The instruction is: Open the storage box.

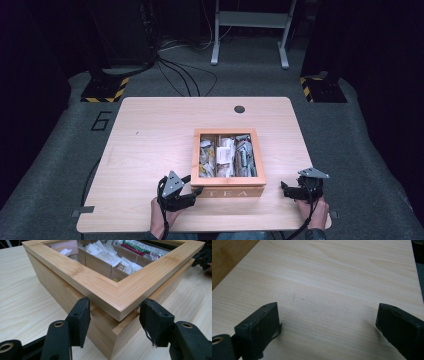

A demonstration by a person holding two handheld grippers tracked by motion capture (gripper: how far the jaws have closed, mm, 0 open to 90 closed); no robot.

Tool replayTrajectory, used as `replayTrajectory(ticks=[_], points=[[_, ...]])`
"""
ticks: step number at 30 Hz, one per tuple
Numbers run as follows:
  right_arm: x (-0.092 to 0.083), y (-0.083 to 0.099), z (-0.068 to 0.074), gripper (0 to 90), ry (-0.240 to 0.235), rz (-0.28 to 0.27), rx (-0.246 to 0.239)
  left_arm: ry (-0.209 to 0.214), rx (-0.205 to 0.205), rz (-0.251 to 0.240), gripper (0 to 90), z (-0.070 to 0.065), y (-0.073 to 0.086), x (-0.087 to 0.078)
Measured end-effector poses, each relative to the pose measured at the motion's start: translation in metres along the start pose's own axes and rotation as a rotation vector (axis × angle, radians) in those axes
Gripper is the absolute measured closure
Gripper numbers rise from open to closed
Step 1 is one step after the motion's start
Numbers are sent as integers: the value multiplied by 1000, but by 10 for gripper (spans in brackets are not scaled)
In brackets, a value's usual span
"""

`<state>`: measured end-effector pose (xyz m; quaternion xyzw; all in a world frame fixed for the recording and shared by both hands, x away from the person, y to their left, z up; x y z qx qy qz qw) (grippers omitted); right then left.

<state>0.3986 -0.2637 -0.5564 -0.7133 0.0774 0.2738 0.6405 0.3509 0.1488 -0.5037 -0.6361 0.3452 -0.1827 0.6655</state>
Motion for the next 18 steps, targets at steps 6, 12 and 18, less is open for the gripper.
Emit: replayTrajectory(ticks=[6,12,18], points=[[0,0,0,43,0,1,1,-3,-4,-12,419,0,-2,1],[0,0,0,44,0,0,1,-12,2,-19,422,1,-5,3],[0,0,0,44,0,0,1,-14,0,-21,420,1,-9,4]])
Point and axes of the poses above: each handheld gripper's, and its own axes: x roughly forward along the jaws, y roughly out of its underside, z roughly to its left, the point moved 4 cm from there along x, roughly forward along the jaws, and after that the axes turned 13 degrees about -z, right-handed, at the moved point
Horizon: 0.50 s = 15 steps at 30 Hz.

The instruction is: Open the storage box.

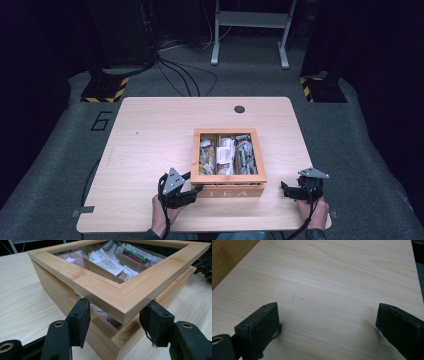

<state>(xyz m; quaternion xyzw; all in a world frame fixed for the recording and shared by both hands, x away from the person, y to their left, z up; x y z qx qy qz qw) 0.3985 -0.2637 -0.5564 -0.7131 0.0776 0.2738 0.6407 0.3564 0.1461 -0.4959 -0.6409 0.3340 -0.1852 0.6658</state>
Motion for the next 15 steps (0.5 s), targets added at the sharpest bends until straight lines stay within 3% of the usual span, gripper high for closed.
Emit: replayTrajectory(ticks=[6,12,15], points=[[0,0,0,44,2,4,3,-15,-6,-24,418,2,-6,4],[0,0,1,44,4,4,3,5,-21,-12,436,4,-10,5],[0,0,1,44,4,4,2,10,-36,-24,499,3,-9,7]])
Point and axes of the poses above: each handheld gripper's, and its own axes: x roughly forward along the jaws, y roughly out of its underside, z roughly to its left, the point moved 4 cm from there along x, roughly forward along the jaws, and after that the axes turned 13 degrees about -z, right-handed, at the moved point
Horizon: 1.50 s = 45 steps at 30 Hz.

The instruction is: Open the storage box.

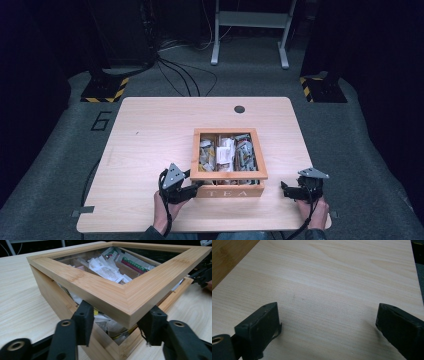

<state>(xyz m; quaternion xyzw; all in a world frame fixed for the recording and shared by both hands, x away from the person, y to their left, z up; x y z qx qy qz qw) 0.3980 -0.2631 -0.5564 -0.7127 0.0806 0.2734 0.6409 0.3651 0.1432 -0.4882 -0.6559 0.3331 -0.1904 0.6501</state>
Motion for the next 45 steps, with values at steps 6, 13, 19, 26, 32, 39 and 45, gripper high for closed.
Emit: replayTrajectory(ticks=[6,13,19,26,32,39,45], points=[[0,0,0,44,0,0,-1,11,-29,-23,539,1,-3,1],[0,0,0,44,0,0,0,23,-61,-40,562,5,-13,2],[0,0,0,44,0,0,1,42,-84,-34,569,8,-20,4],[0,0,0,44,-1,0,0,42,-75,-24,578,12,-31,5],[0,0,0,44,-1,0,1,47,-68,-31,579,14,-38,6],[0,0,-1,44,-4,-5,-4,59,-88,-44,580,17,-49,7],[0,0,-1,45,-5,4,-6,61,-73,-54,580,15,-56,11]])
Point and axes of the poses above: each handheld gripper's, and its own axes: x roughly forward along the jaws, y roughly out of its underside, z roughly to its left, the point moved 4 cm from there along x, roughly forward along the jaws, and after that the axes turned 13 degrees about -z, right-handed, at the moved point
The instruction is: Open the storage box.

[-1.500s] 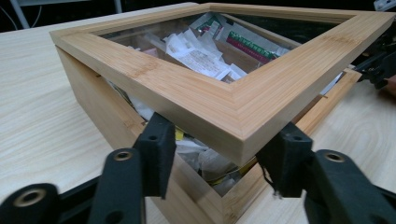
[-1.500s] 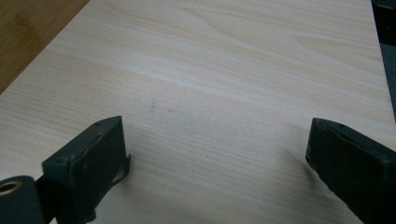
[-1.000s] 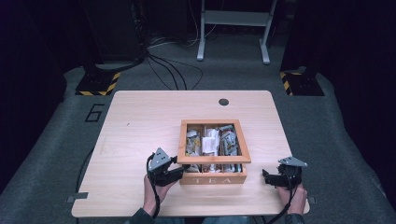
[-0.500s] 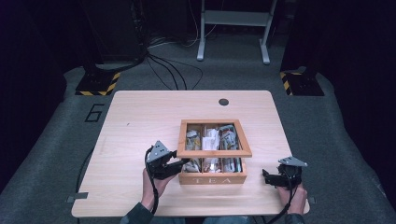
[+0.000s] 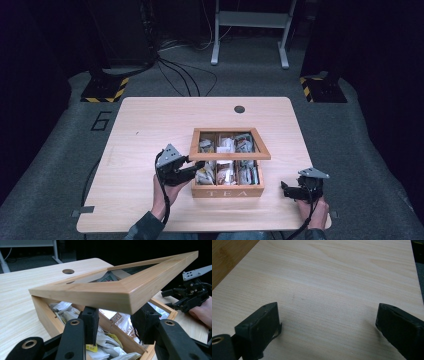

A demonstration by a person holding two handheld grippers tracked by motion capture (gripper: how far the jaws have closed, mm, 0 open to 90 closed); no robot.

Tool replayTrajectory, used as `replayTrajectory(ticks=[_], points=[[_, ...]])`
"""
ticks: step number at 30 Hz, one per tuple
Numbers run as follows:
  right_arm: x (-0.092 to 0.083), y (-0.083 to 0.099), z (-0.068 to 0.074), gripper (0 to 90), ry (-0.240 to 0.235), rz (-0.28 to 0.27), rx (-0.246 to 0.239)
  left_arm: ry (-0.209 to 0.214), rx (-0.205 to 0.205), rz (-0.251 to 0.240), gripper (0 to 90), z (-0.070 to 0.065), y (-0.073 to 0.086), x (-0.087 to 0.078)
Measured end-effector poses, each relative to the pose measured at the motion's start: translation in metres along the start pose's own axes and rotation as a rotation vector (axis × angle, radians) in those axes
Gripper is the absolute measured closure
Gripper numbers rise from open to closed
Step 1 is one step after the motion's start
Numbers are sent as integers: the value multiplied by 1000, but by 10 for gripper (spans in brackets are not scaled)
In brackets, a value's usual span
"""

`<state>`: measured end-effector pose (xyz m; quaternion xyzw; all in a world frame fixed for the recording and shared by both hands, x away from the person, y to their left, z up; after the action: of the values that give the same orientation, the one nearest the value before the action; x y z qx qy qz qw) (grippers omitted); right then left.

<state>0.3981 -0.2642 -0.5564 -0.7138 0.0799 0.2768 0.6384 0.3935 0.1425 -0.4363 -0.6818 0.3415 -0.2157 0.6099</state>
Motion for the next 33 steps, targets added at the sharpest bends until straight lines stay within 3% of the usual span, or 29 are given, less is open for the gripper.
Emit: replayTrajectory(ticks=[22,33], points=[[0,-1,1,46,2,-6,11,17,7,10,595,7,-22,9],[0,0,1,47,4,-2,9,24,32,18,593,9,-36,15]])
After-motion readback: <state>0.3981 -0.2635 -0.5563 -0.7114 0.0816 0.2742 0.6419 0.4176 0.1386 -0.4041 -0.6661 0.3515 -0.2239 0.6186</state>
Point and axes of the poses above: each handheld gripper's, and its own axes: x roughly forward along the jaws, y roughly out of its underside, z roughly to its left, the point moved 4 cm from there along x, roughly forward along the jaws, and after that the axes turned 13 degrees about -z, right-handed, at the moved point
